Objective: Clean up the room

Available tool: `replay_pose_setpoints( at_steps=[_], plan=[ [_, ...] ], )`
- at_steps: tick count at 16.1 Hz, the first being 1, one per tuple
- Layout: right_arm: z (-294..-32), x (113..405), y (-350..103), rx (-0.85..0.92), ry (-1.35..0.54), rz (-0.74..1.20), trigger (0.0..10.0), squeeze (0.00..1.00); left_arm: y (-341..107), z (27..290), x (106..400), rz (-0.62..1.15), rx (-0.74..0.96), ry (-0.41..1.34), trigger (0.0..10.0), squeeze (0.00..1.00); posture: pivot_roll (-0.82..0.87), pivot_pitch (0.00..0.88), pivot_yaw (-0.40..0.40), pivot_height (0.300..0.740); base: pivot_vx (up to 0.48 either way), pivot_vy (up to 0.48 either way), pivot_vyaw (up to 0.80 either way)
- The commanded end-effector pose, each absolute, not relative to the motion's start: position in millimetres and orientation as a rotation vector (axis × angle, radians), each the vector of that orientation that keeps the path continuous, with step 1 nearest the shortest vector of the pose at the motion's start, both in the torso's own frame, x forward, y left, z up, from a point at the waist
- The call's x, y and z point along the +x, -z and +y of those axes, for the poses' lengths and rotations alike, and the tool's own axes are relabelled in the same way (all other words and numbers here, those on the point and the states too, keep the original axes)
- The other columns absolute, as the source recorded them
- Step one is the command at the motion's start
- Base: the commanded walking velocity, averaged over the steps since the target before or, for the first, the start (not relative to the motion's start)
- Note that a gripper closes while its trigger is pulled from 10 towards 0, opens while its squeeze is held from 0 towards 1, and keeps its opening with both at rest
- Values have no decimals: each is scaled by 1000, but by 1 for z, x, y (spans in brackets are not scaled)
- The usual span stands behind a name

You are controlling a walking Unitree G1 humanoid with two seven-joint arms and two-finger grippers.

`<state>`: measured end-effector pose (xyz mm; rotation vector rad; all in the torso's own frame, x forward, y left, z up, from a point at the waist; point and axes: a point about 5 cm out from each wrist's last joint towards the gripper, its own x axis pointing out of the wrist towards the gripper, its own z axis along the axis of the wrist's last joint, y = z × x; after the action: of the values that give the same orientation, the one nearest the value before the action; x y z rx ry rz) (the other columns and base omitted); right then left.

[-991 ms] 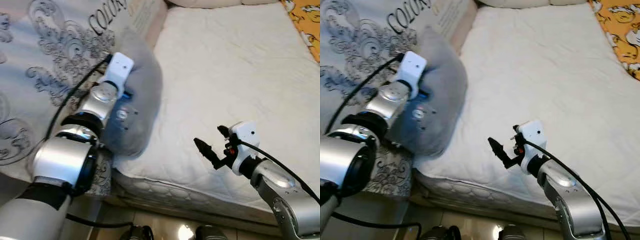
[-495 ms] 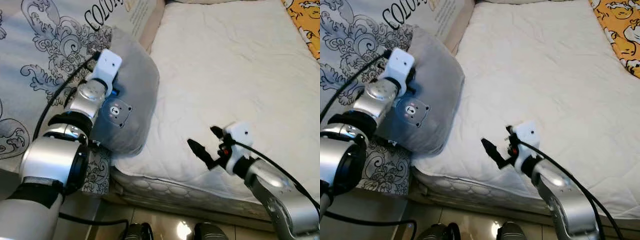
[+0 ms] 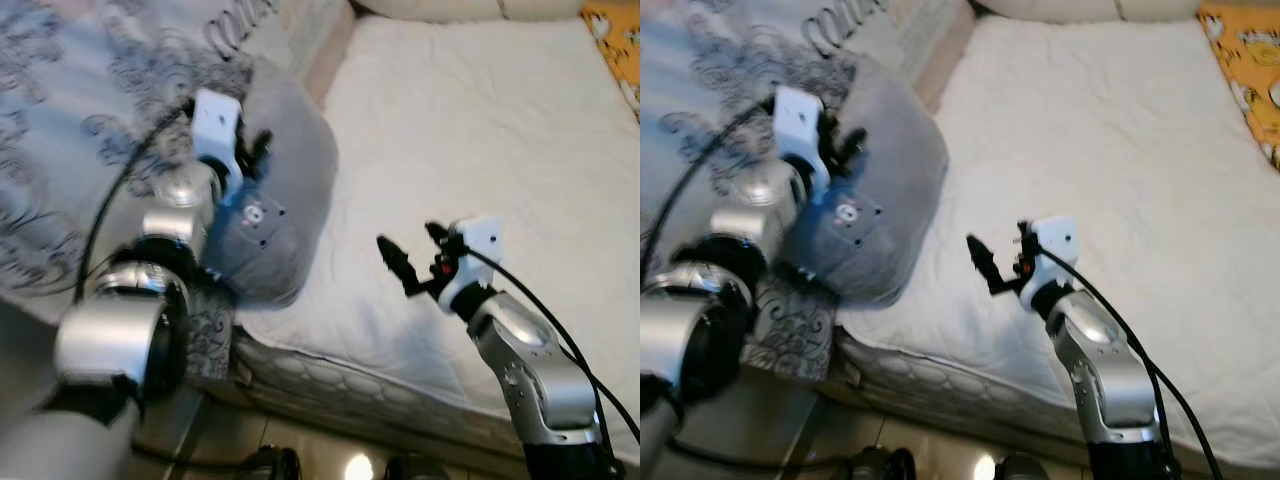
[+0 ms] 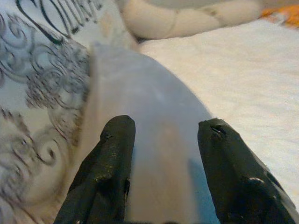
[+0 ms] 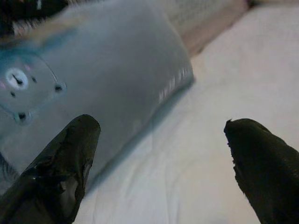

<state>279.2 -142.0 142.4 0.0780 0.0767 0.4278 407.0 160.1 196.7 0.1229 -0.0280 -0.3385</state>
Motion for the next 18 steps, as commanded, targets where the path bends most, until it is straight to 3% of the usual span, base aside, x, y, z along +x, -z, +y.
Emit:
replay_pose_setpoints(
  at_steps=[1, 2, 3, 4, 5, 6, 8, 9, 10, 18],
  plan=[
    [-142, 281, -139, 78, -384, 63, 10000, 1000, -198, 154, 398, -83, 95, 402, 10000, 1000, -68, 0, 51, 740, 0, 0, 0],
    [-143, 282, -139, 90, -346, 53, 10000, 1000, -200, 146, 379, -197, 111, 446, 10000, 902, -56, 0, 43, 740, 0, 0, 0],
    [-145, 282, -136, 67, -297, 68, 10000, 1000, -195, 150, 356, -224, 108, 388, 10000, 392, -56, 0, 46, 740, 0, 0, 0],
    [-146, 282, -134, 57, -286, 81, 10000, 1000, -192, 152, 349, -219, 102, 359, 10000, 392, -56, 0, 46, 740, 0, 0, 0],
    [-146, 281, -131, 57, -278, 90, 10000, 1000, -183, 159, 331, -178, 19, 280, 10000, 114, -47, 0, 43, 740, 0, 0, 0],
    [-147, 280, -130, 56, -259, 91, 10000, 1000, -173, 163, 319, -148, 12, 245, 10000, 35, -46, 0, 42, 740, 0, 0, 0],
    [-145, 276, -126, 50, -242, 116, 10000, 1000, -155, 167, 298, -101, 38, 210, 10000, 4, -44, 0, 36, 740, 0, 0, 0],
    [-143, 273, -123, 49, -252, 126, 10000, 933, -150, 168, 290, -70, 52, 194, 10000, 4, -42, 0, 32, 740, 0, -259, 0],
    [-141, 268, -118, 47, -268, 155, 10000, 0, -145, 170, 281, -31, 56, 170, 10000, 0, -39, 0, 23, 740, 0, -450, 0],
    [-148, 255, -112, 58, -212, 193, 10000, 0, -124, 176, 250, 129, 39, 74, 10000, 39, -61, 7, 24, 740, 0, -453, -192]
  ],
)
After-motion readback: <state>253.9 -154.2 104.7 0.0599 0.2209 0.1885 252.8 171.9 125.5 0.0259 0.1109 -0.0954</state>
